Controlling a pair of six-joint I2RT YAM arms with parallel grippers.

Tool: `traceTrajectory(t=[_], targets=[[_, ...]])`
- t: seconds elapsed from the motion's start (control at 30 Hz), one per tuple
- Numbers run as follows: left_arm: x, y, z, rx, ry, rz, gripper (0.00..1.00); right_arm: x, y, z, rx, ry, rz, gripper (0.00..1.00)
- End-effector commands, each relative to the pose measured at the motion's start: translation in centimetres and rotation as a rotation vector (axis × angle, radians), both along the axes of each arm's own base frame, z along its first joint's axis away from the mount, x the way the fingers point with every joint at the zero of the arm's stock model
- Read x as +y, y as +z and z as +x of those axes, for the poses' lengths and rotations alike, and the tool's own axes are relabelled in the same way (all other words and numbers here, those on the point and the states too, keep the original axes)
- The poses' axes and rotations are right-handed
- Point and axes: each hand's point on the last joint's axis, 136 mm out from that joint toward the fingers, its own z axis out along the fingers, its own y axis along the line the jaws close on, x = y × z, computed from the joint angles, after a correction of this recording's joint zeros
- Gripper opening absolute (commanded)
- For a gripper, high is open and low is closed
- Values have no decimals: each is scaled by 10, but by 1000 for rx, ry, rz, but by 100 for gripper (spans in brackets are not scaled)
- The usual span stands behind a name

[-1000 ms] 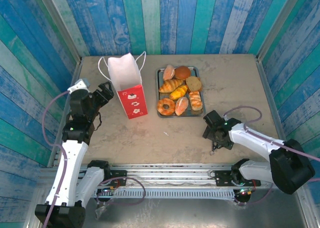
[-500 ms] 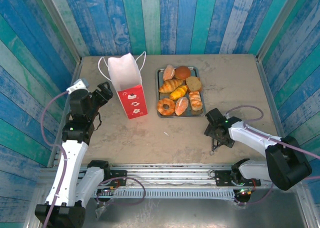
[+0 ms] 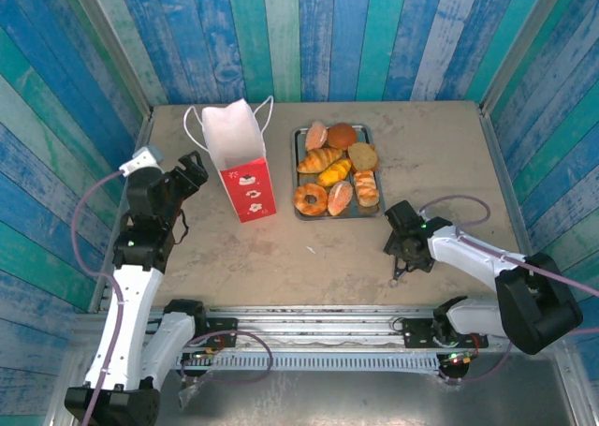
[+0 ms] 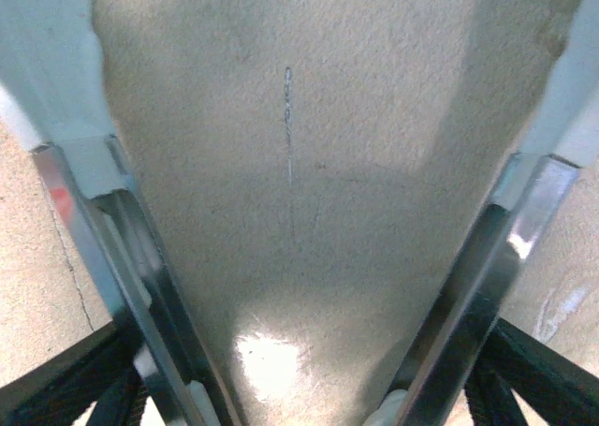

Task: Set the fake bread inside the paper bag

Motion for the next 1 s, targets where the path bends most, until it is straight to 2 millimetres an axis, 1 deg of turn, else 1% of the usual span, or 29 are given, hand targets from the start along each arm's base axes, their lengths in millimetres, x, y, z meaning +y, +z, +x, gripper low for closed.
traceTrajectory(t=[0.0, 0.1, 0.2, 0.33, 0.43, 0.53, 0.63, 0.77, 0.87, 0.97], targets=[[3, 12, -6, -19, 9, 25, 94, 4, -6, -7, 43, 29, 21, 75], [6, 16, -8, -19, 24, 41, 94, 6, 1, 0, 12, 51, 18, 67], [9, 22, -12, -25, 35, 58, 94, 5, 16, 9, -31, 79, 9, 61], [12, 37, -18, -43, 45, 83, 94, 1, 36, 19, -74, 114, 29, 58], [13, 47, -21, -49, 49, 94, 94, -7, 53, 27, -105, 124, 53, 56], [12, 55, -22, -51, 37, 99, 94, -17, 76, 37, -153, 147, 46, 55], [11, 59, -22, -35, 28, 105, 94, -24, 99, 48, -212, 167, 39, 55], [3, 66, -18, -26, -15, 99, 94, -28, 131, 62, -300, 187, 65, 54], [-9, 71, -12, -12, -79, 80, 94, -27, 154, 73, -360, 217, 85, 55], [-23, 67, 0, 35, -158, 66, 94, -22, 177, 82, -423, 267, 97, 54]])
